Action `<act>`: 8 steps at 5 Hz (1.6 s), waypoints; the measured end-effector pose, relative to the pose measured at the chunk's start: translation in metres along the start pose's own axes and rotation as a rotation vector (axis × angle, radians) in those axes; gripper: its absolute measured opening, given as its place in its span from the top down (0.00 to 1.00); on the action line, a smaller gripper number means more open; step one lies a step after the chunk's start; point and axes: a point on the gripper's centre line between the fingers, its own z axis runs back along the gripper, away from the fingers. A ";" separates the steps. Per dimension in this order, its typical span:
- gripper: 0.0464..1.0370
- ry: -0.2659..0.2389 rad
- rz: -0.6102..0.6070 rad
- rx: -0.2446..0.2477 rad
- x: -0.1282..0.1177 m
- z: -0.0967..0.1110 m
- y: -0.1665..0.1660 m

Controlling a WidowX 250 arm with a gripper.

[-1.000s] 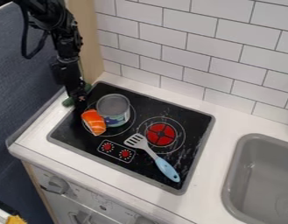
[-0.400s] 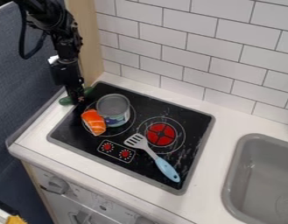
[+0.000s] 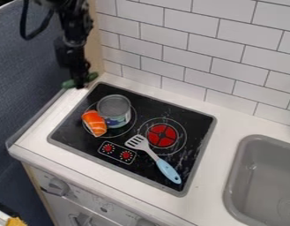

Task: Put the cucumber on the right burner

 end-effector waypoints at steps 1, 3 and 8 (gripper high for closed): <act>0.71 0.024 -0.023 -0.048 -0.011 0.025 0.005; 0.71 0.125 -0.223 -0.054 -0.076 0.050 0.058; 0.71 0.057 -0.411 0.055 -0.123 -0.018 0.129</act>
